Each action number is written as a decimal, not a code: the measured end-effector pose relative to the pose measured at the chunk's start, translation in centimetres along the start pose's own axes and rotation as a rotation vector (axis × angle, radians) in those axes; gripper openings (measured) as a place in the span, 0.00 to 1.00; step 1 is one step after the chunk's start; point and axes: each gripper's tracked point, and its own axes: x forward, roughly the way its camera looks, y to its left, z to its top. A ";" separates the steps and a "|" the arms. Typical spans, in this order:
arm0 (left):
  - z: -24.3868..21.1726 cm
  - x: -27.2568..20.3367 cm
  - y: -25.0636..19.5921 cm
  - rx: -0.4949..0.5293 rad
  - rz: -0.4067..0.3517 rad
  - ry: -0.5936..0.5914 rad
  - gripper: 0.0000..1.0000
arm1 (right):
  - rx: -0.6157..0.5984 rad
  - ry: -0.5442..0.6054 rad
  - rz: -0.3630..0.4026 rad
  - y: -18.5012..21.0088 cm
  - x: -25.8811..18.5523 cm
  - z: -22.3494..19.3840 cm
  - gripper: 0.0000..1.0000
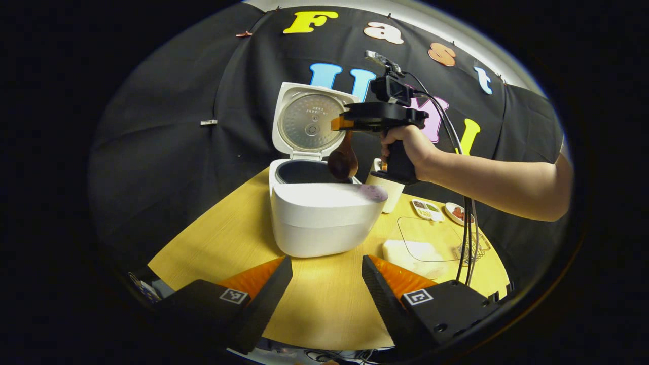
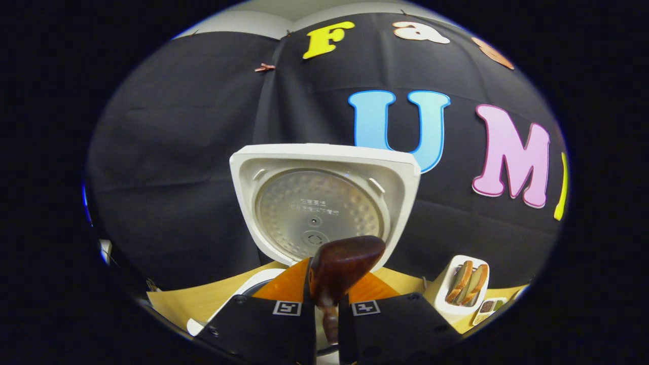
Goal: Close the left gripper, press the button to open the rice cooker; take a wooden spoon from the chopstick holder with the right hand, scoop a spoonful of rice and pour it into the rice cooker, then put the wooden spoon back into the chopstick holder.
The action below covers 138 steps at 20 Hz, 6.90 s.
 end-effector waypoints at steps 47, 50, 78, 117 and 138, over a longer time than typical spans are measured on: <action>5.1 -0.4 -14.9 -0.041 0.154 -0.050 0.96 | 0.764 0.175 -0.674 -41.1 -38.3 -21.9 0.19; 6.3 -1.1 -13.4 -0.052 0.173 -0.073 0.95 | 0.782 0.184 -0.680 -40.2 -38.2 -23.1 0.26; 40.3 12.8 -2.8 0.275 0.209 -0.365 0.94 | 0.321 0.152 -0.781 -28.5 -53.1 -16.6 0.98; 41.3 26.0 3.2 0.390 0.241 -0.371 0.96 | 0.244 0.514 -0.530 -12.2 -49.1 -25.5 0.99; 34.9 20.8 1.8 0.105 0.177 -0.195 0.99 | 0.269 0.509 -0.461 -11.3 -46.2 -25.0 0.99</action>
